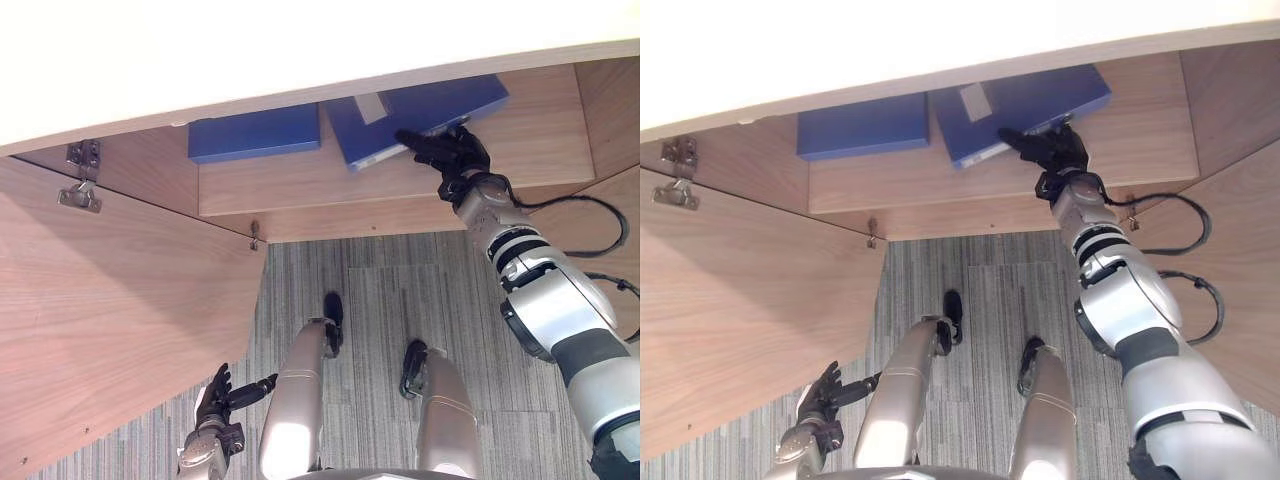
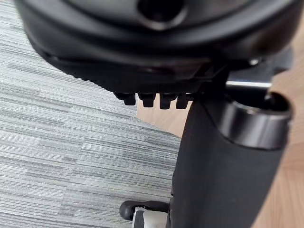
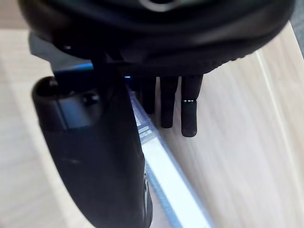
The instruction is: Walk over to the cabinet, pick up the folder, carry it to the office cabinet, place the folder inside the office cabinet, then close the office cabinet door
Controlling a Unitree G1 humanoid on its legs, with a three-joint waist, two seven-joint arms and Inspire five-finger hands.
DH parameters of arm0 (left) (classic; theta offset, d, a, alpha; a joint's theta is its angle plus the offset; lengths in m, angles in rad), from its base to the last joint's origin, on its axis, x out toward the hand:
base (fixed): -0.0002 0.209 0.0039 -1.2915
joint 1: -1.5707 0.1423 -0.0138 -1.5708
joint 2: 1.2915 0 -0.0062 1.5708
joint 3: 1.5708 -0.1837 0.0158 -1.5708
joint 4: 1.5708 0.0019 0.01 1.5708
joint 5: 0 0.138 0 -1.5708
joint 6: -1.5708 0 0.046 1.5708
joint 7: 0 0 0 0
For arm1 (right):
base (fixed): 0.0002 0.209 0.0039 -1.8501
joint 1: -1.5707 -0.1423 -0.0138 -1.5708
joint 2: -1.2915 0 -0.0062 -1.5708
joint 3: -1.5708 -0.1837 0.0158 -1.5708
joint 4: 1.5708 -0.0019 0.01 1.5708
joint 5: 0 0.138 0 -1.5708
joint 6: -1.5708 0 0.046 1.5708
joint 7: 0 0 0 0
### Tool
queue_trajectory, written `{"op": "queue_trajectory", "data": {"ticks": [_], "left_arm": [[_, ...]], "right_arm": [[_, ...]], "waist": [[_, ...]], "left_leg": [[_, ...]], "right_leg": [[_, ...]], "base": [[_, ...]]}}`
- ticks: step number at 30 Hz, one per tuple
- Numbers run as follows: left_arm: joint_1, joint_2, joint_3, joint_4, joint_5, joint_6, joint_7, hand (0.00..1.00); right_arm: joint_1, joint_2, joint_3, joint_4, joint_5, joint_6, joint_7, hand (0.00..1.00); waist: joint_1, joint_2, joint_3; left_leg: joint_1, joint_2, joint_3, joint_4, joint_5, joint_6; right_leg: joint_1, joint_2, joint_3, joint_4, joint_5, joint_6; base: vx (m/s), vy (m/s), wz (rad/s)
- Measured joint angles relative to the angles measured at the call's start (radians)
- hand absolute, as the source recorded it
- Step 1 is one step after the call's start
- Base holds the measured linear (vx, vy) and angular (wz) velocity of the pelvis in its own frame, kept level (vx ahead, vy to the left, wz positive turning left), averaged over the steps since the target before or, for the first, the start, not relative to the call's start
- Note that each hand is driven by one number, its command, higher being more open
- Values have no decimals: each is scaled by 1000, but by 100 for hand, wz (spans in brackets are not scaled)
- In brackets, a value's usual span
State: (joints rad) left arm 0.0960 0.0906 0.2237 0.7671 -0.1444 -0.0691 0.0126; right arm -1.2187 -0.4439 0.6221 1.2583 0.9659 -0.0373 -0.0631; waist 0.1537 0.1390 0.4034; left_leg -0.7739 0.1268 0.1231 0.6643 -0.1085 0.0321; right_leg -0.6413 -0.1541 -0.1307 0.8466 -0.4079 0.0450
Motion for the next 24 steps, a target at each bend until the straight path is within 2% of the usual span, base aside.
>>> {"op": "queue_trajectory", "data": {"ticks": [3, 5, 6, 10, 13, 15, 17, 19, 21, 22, 23, 24], "left_arm": [[0, 3, 0, 0, 0, 3, -2, 100], [0, 3, 0, 1, 0, 5, -4, 100], [0, 3, 0, 1, -1, 5, -3, 100], [0, 3, 0, -1, -14, 2, 0, 100], [0, 3, 0, -15, -22, -7, 7, 100], [0, 3, 0, -30, -22, -14, 10, 100], [0, 4, 0, -39, -22, -18, 13, 100], [0, 4, 0, -39, -22, -18, 13, 100], [0, 4, 0, -36, -22, -16, 8, 100], [0, 5, 0, -37, -21, -16, 2, 100], [0, 6, 0, -37, -21, -16, 1, 100], [1, 10, 0, -36, -20, -13, -2, 100]], "right_arm": [[-26, -1, 55, 1, -31, 30, 23, 100], [-31, 3, 71, -1, 26, 31, 27, 100], [-30, 14, 67, -3, 164, 21, 27, 100], [-23, 63, 2, -25, 427, -25, 24, 100], [-19, 111, -95, -67, 541, -68, 19, 100], [-18, 132, -136, -69, 568, -97, 17, 100], [-18, 130, -151, -69, 566, -100, 14, 100], [-17, 121, -144, -69, 551, -94, 14, 100], [-14, 85, -78, -66, 337, -41, 12, 100], [-17, 41, -1, -68, 152, -2, 27, 100], [-19, 34, 14, -68, 124, 3, 33, 100], [-31, 22, 49, -69, -52, 20, 60, 100]], "waist": [[1, 0, 0], [3, 0, 0], [5, 0, 0], [10, 1, 1], [11, 12, 14], [17, 20, 24], [25, 24, 30], [29, 26, 35], [28, 25, 38], [25, 25, 38], [24, 25, 38], [15, 25, 38]], "left_leg": [[2, 8, -1, -2, 1, -3], [5, 8, -1, -11, 6, -8], [6, 7, -3, -16, 9, -10], [6, 8, -5, -18, 10, -10], [6, 8, -8, -18, 10, -10], [6, 8, -11, -17, 10, -10], [6, 8, -12, -18, 10, -10], [6, 8, -12, -19, 10, -10], [4, 7, -12, -19, 10, -10], [4, 7, -12, -20, 10, -10], [4, 7, -12, -20, 10, -10], [4, 7, -12, -22, 10, -10]], "right_leg": [[0, 8, -1, -1, 1, -2], [1, 8, -3, -3, 2, -4], [1, 9, -5, -5, 3, -5], [1, 10, -9, -8, 3, -6], [4, 10, -13, -9, 3, -6], [6, 10, -16, -9, 3, -6], [7, 10, -17, -9, 2, -7], [7, 9, -17, -9, 2, -7], [6, 9, -18, -11, 2, -8], [6, 9, -18, -11, 2, -7], [6, 9, -18, -12, 2, -8], [6, 9, -19, -13, 2, -8]], "base": [[-20, -47, -5], [-10, -43, 2], [-2, -44, 3], [11, -28, 1], [0, 0, 0], [-7, -7, 2], [0, 0, 0], [0, 0, 0], [0, 0, 0], [0, 0, 0], [0, 0, 0], [0, 0, 0]]}}
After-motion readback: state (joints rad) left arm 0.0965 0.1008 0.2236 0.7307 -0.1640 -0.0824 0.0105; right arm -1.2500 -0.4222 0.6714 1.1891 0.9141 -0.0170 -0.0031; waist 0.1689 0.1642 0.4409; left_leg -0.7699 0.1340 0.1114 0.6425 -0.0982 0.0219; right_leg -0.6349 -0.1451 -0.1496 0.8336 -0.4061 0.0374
